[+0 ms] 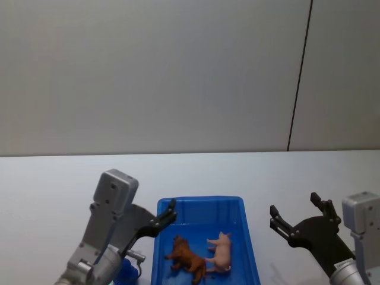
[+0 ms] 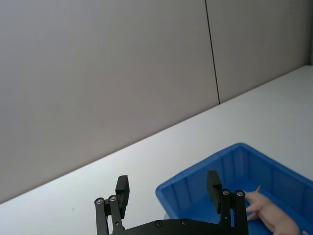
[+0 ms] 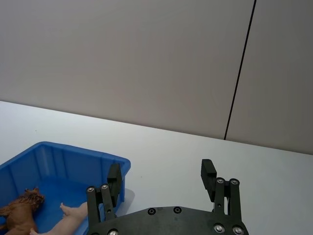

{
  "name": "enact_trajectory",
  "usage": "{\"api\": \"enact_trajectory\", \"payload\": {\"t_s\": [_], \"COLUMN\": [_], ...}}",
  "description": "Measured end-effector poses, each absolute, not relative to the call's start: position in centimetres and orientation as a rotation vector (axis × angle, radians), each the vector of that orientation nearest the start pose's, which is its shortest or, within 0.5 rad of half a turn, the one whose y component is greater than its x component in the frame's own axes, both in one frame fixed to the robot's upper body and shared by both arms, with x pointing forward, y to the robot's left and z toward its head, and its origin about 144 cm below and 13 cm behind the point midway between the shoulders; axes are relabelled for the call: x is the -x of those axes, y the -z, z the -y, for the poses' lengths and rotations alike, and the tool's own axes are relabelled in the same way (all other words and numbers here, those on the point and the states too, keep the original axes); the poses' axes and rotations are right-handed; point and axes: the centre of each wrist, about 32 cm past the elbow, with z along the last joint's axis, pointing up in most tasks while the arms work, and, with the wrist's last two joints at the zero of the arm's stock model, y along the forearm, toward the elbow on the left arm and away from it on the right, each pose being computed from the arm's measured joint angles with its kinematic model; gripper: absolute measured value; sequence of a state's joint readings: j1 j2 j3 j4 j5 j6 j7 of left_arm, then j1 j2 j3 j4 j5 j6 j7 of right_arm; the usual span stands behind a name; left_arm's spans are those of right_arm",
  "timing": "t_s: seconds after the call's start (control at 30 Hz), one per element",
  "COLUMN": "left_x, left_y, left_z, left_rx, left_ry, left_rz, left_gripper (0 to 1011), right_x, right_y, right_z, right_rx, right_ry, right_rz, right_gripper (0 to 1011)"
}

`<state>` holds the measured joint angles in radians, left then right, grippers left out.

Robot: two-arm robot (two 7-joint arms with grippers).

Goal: Pick up the two dolls from the table and place them into the box.

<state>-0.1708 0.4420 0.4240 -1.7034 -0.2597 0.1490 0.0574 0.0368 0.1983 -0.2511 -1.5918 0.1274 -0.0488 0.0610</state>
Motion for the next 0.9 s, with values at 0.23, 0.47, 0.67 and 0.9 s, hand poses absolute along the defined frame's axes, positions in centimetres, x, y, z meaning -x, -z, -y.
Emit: {"api": "enact_trajectory", "payload": {"t_s": [0.23,0.47,0.67,0.9], "left_x": [-46.6,-46.0,-45.7,-45.6], "left_y": [-120.3,-120.0,-119.3,-118.7], "left_z": [-22.8,-24.1,-25.3,-26.3], "left_rx": [-0.211,-0.259,-0.298,-0.326], "left_ry": [-1.235,-1.250,-1.262,-1.261], "left_rz": [0.109,0.054,0.008,-0.029], "left_gripper": [1001,1001,1001,1001], "right_x": [-46.0,-45.9,-45.9,-45.9], "right_y": [-115.1,-115.1,-115.1,-115.1], "right_z": [20.5,20.5,20.5,20.5], "right_rx": [0.004,0.004,0.004,0.004], "right_ry": [1.260,1.262,1.262,1.263], "right_rz": [0.100,0.100,0.100,0.100], "right_gripper": [1001,1001,1001,1001]}}
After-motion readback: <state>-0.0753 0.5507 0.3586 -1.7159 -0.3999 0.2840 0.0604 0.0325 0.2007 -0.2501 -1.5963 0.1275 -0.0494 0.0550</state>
